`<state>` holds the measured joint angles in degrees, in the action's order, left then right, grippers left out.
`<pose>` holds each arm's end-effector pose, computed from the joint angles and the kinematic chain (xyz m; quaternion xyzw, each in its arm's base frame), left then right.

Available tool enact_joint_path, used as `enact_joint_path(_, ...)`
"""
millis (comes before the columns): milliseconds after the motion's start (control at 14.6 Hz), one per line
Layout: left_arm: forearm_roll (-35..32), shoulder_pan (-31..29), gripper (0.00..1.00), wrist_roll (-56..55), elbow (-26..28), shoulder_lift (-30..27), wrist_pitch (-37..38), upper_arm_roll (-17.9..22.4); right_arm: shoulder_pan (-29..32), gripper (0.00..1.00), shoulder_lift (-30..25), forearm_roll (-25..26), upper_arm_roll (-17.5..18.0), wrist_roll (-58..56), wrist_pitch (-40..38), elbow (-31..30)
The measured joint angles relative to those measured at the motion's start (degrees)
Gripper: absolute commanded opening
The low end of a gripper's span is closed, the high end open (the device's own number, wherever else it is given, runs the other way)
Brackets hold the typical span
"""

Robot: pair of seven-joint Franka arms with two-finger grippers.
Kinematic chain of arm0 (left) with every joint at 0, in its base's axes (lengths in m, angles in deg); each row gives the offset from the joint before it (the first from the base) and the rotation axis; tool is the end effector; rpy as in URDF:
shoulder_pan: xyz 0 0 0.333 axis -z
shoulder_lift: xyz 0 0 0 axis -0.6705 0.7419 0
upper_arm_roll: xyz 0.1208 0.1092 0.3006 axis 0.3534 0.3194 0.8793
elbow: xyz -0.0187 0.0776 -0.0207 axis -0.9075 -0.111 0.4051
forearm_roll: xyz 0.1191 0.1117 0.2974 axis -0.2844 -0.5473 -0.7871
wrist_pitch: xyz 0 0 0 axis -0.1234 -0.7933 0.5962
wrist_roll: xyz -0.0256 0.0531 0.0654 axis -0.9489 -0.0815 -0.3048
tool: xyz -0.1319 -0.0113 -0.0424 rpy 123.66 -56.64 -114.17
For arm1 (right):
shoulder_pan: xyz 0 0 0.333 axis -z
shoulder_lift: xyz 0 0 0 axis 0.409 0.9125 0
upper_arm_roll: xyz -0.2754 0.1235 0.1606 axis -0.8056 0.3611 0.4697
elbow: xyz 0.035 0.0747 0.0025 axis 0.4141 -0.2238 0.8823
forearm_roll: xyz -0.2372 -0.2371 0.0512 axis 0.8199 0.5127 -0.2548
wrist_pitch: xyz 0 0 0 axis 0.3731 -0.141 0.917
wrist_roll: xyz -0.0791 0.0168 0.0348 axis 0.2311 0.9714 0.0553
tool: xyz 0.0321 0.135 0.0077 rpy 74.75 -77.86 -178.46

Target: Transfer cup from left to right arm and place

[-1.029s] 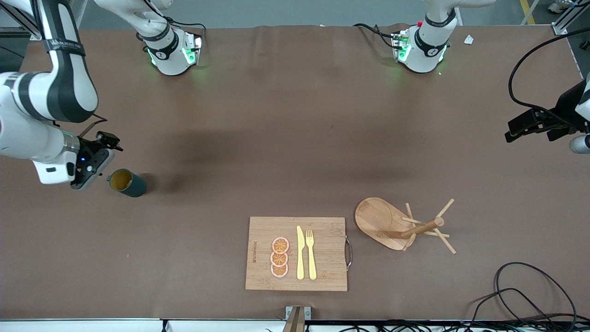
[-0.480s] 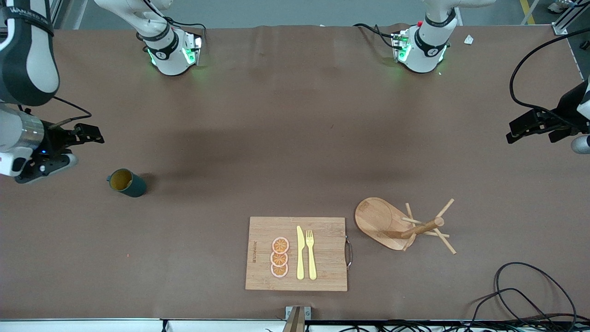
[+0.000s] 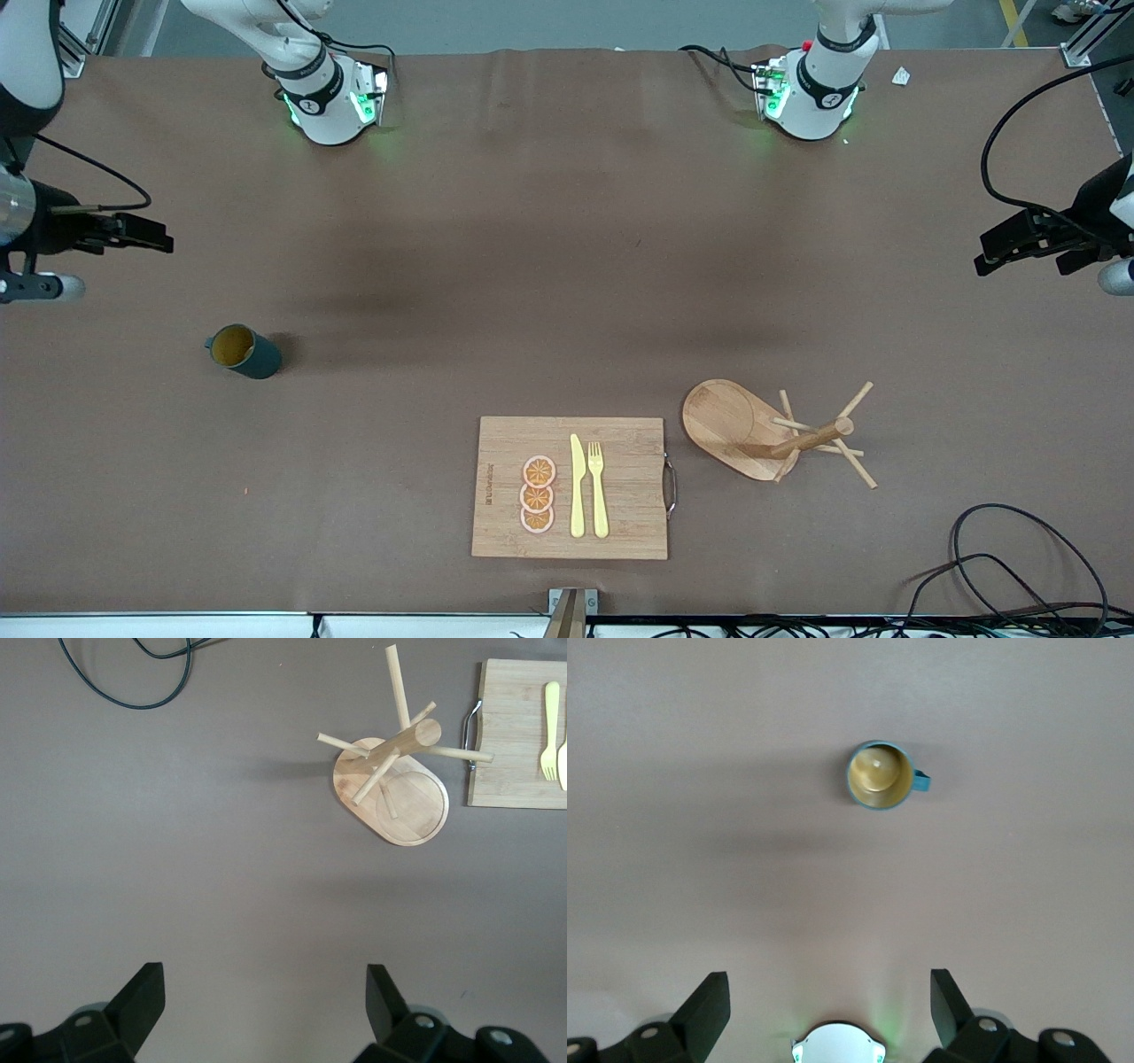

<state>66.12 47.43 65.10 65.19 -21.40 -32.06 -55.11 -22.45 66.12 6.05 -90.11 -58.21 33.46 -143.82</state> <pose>0.5388 -0.0284 0.6257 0.9998 0.0007 0.0124 0.0174 0.4940 -0.0331 0.5691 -0.9932 0.0051 0.1162 0.0024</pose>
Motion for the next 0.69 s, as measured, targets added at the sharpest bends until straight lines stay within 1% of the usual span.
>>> enact_joint_path(412, 0.0, -0.01, 1.0, 0.02, 0.0, 0.02, -0.01, 0.0, -0.21, 1.0, -0.21, 3.41, 0.32, 0.55, -6.59, 9.72)
enact_joint_path(549, 0.0, -0.01, 1.0, 0.02, 0.0, 0.02, -0.01, 0.0, -0.21, 1.0, -0.21, 3.37, 0.35, 0.65, -7.35, 10.9)
enact_joint_path(686, 0.0, -0.01, 1.0, 0.02, 0.0, 0.02, -0.01, 0.0, -0.21, 1.0, 0.07, 2.29, 0.34, 0.7, -7.68, 10.86)
